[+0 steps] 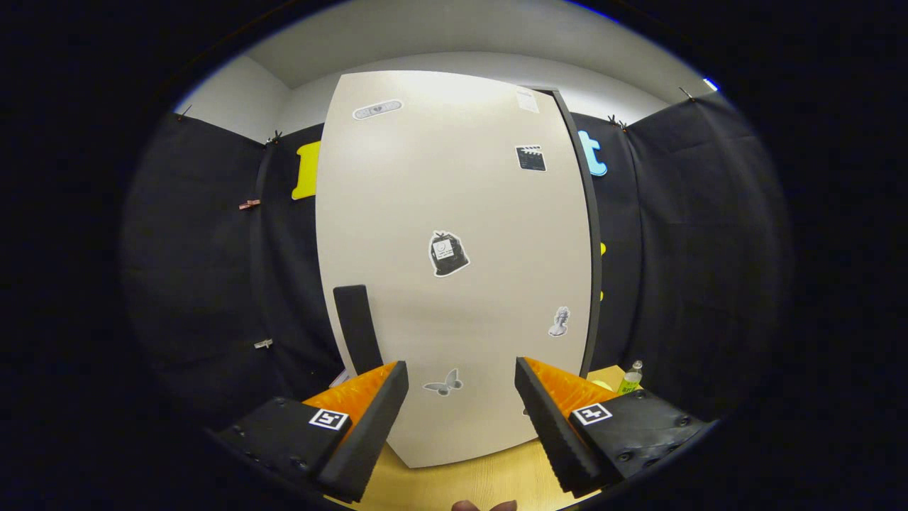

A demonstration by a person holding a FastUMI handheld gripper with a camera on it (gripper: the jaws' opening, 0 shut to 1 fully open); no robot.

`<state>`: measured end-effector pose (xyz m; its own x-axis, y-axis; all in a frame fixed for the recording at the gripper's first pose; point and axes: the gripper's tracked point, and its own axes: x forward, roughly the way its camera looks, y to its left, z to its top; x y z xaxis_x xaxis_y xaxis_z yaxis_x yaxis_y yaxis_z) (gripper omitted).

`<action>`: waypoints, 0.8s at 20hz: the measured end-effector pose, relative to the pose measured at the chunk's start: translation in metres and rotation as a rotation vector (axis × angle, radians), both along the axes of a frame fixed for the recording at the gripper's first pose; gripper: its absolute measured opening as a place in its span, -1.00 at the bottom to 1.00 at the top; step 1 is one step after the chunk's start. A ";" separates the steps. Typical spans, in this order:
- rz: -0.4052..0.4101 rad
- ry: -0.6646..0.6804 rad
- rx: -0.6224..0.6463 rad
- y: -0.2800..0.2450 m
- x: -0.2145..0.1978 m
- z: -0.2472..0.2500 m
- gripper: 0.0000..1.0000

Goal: Open the shoe cabinet door, grab the shoes and put them into the shoe cabinet, then close the shoe cabinet door.

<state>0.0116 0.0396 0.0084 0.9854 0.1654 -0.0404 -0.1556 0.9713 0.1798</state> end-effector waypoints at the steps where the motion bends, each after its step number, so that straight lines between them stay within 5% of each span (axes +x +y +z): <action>1: -0.003 0.002 0.001 -0.002 0.000 0.000 0.97; 16: -0.018 0.009 0.002 -0.013 -0.011 -0.004 0.97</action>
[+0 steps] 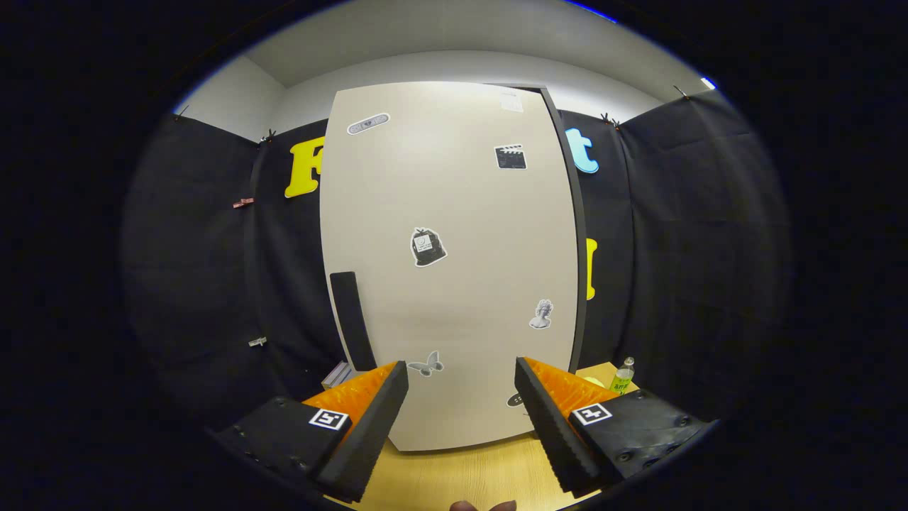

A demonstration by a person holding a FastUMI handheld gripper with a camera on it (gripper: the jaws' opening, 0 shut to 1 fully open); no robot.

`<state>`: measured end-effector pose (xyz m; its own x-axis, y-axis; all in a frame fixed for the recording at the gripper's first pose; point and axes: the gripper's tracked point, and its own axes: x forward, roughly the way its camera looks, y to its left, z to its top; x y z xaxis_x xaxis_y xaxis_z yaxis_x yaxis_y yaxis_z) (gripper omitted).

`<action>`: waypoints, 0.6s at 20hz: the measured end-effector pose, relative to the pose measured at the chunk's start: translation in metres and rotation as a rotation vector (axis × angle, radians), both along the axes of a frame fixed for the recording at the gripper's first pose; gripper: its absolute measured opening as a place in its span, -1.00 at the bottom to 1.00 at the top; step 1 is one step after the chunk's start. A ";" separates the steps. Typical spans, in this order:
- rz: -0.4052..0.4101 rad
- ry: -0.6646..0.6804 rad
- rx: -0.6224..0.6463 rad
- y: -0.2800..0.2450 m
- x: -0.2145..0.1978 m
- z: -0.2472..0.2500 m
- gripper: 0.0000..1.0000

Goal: Open the shoe cabinet door, grab the shoes and put them into the shoe cabinet, then close the shoe cabinet door.

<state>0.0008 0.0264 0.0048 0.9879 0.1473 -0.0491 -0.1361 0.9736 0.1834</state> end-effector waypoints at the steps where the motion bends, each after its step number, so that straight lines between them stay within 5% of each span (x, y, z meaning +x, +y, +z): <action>1: -0.003 0.000 -0.001 0.000 -0.001 0.000 0.96; 12: -0.008 0.005 0.004 -0.001 -0.001 0.000 0.96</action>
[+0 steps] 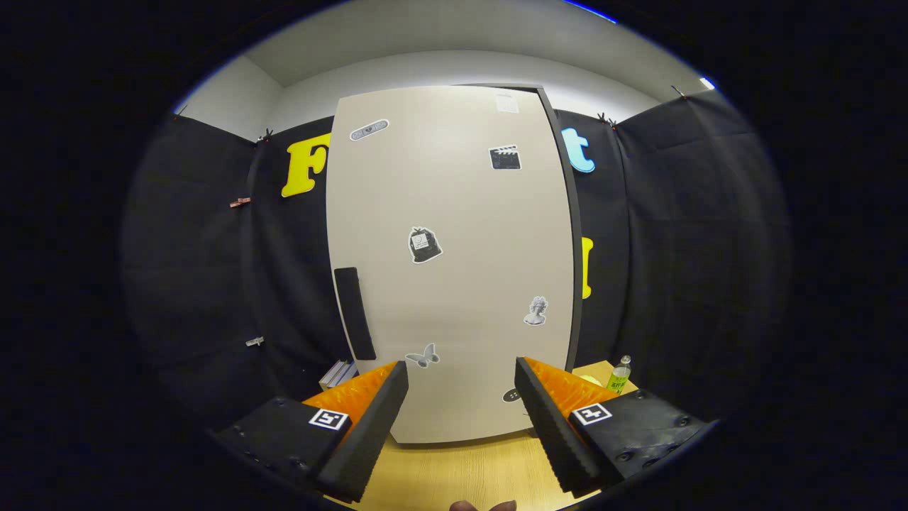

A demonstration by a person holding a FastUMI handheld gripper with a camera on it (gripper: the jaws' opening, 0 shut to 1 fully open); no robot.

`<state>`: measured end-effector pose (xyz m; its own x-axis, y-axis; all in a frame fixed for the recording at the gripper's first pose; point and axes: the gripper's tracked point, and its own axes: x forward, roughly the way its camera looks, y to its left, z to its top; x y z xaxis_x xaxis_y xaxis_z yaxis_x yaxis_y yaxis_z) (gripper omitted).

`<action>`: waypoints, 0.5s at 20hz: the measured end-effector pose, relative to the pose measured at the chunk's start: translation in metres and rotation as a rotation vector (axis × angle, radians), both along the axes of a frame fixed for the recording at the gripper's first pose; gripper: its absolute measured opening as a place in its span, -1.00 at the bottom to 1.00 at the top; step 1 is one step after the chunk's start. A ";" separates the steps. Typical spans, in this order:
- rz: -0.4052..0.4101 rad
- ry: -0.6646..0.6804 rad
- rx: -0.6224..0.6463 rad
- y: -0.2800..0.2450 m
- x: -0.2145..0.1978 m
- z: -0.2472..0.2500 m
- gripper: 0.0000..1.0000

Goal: Open the shoe cabinet door, grab the shoes and put them into the shoe cabinet, then close the shoe cabinet door.

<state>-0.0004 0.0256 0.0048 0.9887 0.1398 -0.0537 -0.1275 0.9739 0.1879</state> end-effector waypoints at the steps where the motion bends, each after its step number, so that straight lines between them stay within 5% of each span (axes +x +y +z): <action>1: 0.000 0.001 0.000 0.000 0.001 0.000 0.96; 10: 0.004 -0.002 0.011 -0.001 0.004 0.002 0.96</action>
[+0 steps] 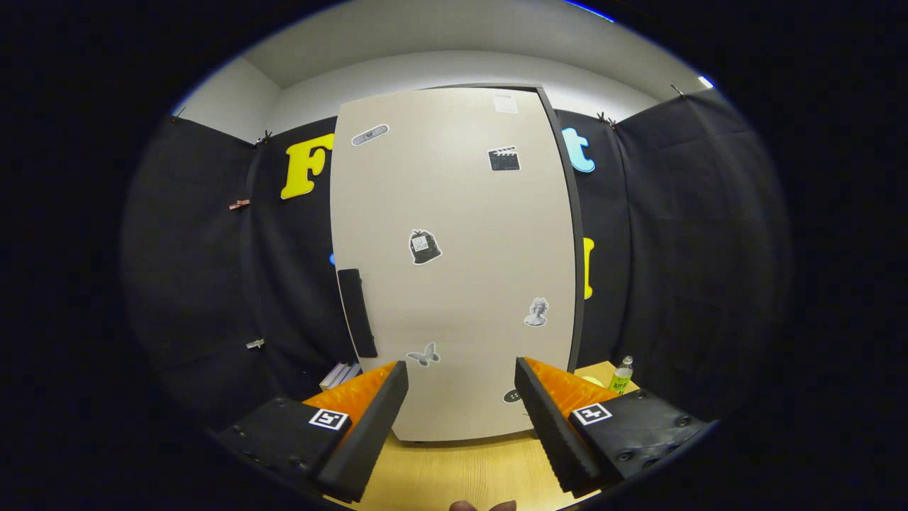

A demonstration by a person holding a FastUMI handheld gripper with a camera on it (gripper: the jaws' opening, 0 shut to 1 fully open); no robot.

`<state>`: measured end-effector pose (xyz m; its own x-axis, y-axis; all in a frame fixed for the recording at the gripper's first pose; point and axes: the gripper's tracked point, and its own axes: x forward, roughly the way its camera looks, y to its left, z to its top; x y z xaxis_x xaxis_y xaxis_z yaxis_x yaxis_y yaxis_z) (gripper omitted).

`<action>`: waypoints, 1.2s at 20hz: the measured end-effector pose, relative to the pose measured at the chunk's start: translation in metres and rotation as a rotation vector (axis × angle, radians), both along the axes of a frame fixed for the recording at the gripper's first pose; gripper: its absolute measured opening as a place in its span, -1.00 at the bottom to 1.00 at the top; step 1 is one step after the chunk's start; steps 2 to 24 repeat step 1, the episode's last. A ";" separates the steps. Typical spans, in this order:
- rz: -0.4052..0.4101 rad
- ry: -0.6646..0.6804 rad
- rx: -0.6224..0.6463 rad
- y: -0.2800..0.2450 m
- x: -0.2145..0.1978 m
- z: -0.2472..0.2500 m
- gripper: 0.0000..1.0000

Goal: Open the shoe cabinet door, grab the shoes and put them into the shoe cabinet, then close the shoe cabinet door.

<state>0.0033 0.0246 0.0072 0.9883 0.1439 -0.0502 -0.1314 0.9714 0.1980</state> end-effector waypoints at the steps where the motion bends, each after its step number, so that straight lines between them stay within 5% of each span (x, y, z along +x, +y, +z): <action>1: 0.000 0.000 0.000 -0.001 -0.001 0.000 0.96; 24: 0.000 0.000 0.000 -0.001 -0.001 0.000 0.96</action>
